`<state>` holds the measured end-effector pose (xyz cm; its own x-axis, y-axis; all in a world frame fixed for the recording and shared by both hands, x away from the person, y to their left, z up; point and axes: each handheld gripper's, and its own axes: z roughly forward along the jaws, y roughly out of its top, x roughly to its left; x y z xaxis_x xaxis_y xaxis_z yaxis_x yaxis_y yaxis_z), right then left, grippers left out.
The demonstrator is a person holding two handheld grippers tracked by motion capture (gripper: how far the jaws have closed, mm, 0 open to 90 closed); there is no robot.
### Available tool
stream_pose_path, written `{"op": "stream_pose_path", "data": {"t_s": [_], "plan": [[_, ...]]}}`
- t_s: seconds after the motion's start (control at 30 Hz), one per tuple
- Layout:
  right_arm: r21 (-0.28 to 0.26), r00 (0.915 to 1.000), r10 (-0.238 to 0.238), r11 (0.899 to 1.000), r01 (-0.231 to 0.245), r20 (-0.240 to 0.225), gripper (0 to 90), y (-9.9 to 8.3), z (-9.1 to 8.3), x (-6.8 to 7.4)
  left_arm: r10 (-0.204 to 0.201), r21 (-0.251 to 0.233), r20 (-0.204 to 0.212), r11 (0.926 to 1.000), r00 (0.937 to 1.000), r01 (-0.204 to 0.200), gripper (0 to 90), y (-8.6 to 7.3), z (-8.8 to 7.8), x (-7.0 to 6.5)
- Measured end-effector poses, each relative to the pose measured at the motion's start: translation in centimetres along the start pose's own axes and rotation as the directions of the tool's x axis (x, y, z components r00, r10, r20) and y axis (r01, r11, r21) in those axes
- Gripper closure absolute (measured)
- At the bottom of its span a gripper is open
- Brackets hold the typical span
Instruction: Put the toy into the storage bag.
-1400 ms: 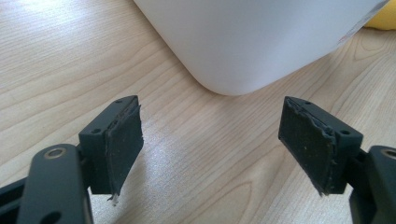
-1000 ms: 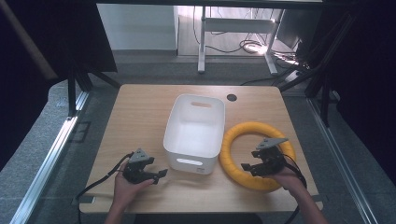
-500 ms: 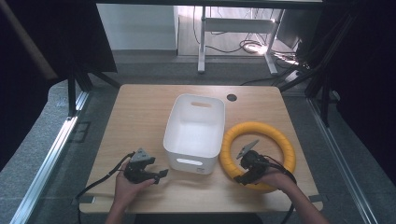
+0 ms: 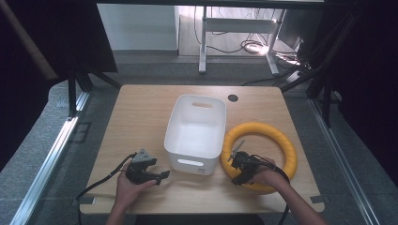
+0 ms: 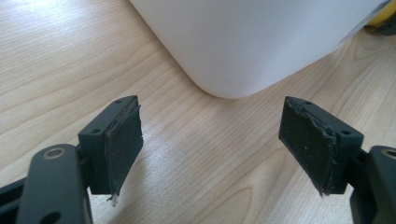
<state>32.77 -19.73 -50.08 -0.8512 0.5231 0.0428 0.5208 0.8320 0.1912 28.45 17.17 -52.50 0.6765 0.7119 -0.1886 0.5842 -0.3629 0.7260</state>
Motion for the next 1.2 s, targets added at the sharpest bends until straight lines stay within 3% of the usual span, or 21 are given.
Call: {"op": "stream_pose_path", "data": {"t_s": [0.13,0.23,0.33,0.37,0.43,0.6,0.77,0.93,1.03,1.07,1.1,1.2], "plan": [[0.034,1.0,0.001,0.999,-0.001,0.002,49.1,0.4,0.0,-0.1,0.001,0.0,0.0,1.0,1.0,-0.001,21.6,0.0,0.0,-0.1],[0.024,0.9993,0.012,1.0,-0.011,-0.034,49.5,0.3,-0.1,-0.5,-0.002,-0.007,-0.001,1.0,1.0,0.002,21.6,0.1,0.0,-0.1],[-0.031,0.9942,0.04,0.999,-0.043,-0.1,49.9,-0.3,-0.6,-1.3,-0.004,-0.007,-0.004,1.0,1.0,0.004,21.6,0.1,0.0,-0.1],[-0.075,0.9883,0.058,0.995,-0.069,-0.141,50.2,-0.7,-1.2,-1.8,-0.004,-0.006,-0.004,1.0,1.0,0.004,21.7,0.1,0.1,-0.1],[-0.093,0.9875,0.058,0.993,-0.073,-0.146,50.4,-0.9,-1.5,-2.0,-0.003,-0.005,-0.003,1.0,1.0,0.003,21.6,0.1,0.1,-0.1],[-0.184,0.981,0.076,0.977,-0.109,-0.178,50.6,-1.5,-3.3,-3.0,-0.007,-0.009,-0.007,0.9999,0.9999,0.007,21.6,0.1,0.1,-0.1],[-0.276,0.9675,0.096,0.948,-0.16,-0.234,50.7,-2.3,-5.2,-4.2,-0.008,-0.01,-0.007,0.9999,0.9999,0.008,21.7,0.1,0.1,-0.1],[-0.367,0.9545,0.108,0.906,-0.21,-0.278,50.6,-3.2,-6.8,-5.3,-0.006,-0.007,-0.006,1.0,1.0,0.006,21.7,0.1,0.2,-0.1],[-0.413,0.9516,0.115,0.881,-0.23,-0.285,50.6,-3.7,-7.6,-5.8,-0.005,-0.007,-0.006,1.0,1.0,0.005,21.6,0.1,0.2,-0.1],[-0.442,0.9537,0.111,0.867,-0.23,-0.28,50.6,-4.1,-8.1,-6.0,-0.006,-0.006,-0.006,1.0,1.0,0.006,21.7,0.1,0.2,-0.1],[-0.442,0.9537,0.111,0.867,-0.23,-0.28,50.6,-4.1,-8.1,-6.0,-0.005,-0.006,-0.006,1.0,1.0,0.005,21.7,0.1,0.2,-0.1],[-0.482,0.95,0.114,0.84,-0.248,-0.291,50.6,-4.8,-8.8,-6.4,-0.003,-0.009,-0.007,1.0,1.0,0.003,21.6,0.1,0.1,-0.1]]}}
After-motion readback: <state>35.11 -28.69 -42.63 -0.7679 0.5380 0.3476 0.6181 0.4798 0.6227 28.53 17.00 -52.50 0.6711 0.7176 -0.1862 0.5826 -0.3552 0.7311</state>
